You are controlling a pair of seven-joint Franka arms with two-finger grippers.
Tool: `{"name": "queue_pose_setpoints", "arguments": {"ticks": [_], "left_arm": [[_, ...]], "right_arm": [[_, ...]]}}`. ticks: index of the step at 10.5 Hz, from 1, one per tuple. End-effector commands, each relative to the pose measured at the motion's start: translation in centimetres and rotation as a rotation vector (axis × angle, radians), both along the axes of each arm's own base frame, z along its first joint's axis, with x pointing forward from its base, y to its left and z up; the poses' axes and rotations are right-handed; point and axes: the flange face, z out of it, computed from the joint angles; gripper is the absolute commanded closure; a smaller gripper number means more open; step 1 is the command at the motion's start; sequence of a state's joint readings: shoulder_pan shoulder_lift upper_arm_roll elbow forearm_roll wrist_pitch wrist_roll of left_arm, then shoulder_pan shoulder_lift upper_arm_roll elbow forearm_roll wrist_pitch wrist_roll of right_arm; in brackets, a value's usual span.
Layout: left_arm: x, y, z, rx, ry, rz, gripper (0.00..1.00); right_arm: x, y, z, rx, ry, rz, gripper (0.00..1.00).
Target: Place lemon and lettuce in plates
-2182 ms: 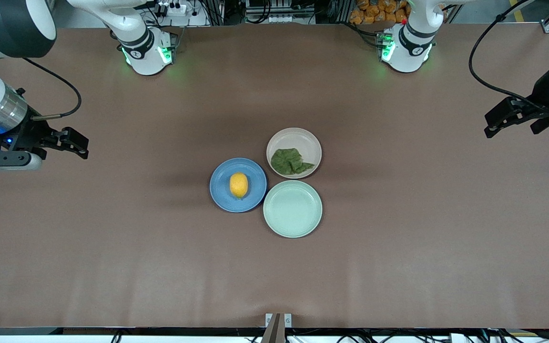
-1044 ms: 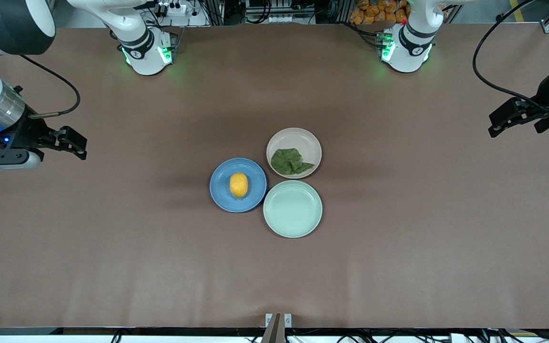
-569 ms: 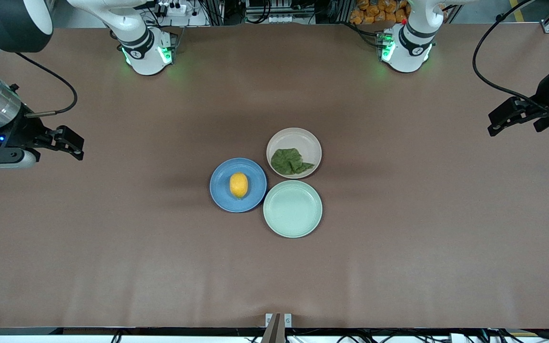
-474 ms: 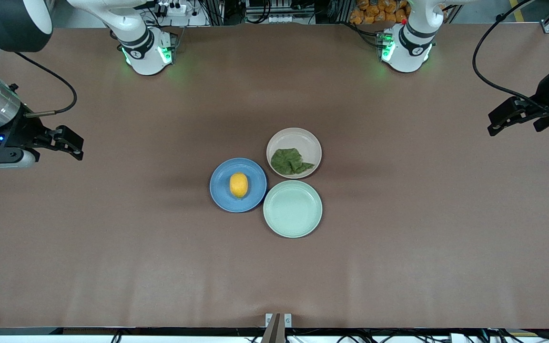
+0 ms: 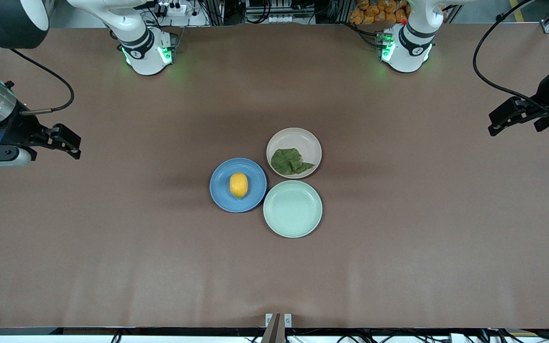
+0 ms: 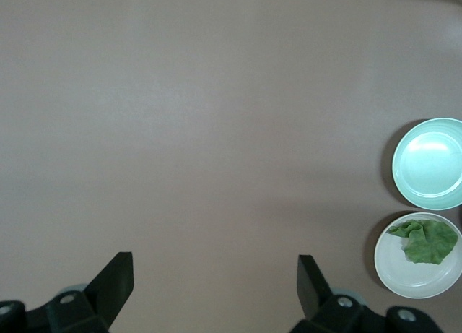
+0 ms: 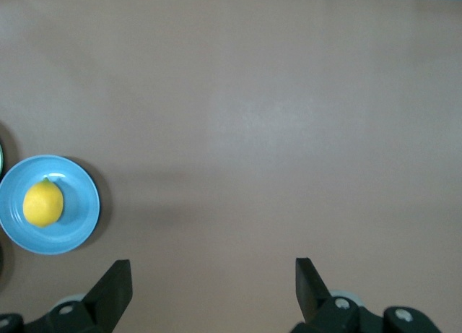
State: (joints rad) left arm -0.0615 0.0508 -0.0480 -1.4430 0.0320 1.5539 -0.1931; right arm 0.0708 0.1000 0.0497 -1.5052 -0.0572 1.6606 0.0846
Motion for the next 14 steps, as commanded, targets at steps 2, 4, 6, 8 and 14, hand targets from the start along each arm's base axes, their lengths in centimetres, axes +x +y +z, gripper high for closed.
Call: {"name": "queue_pose_setpoints", "arguments": {"ticks": [2, 4, 6, 8, 14], "left_arm": [[-0.6, 0.3, 0.4, -0.021, 0.008, -0.019, 0.00], [-0.5, 0.3, 0.4, -0.021, 0.008, -0.019, 0.00], [-0.5, 0.4, 0.4, -0.020, 0.007, -0.018, 0.00], [-0.4, 0.5, 0.2, -0.013, 0.010, -0.016, 0.00], [-0.4, 0.6, 0.2, -0.015, 0.008, -0.010, 0.00]], "right_arm": [[-1.0, -0.3, 0.9, 0.051, 0.015, -0.018, 0.00], [-1.1, -0.6, 1.0, 0.060, 0.016, -0.026, 0.00], [-1.1, -0.6, 0.9, 0.061, 0.019, -0.032, 0.00], [-1.5, -1.0, 0.5, 0.066, 0.027, -0.040, 0.00], [-1.3, -1.6, 0.5, 0.102, 0.024, -0.057, 0.00]]}}
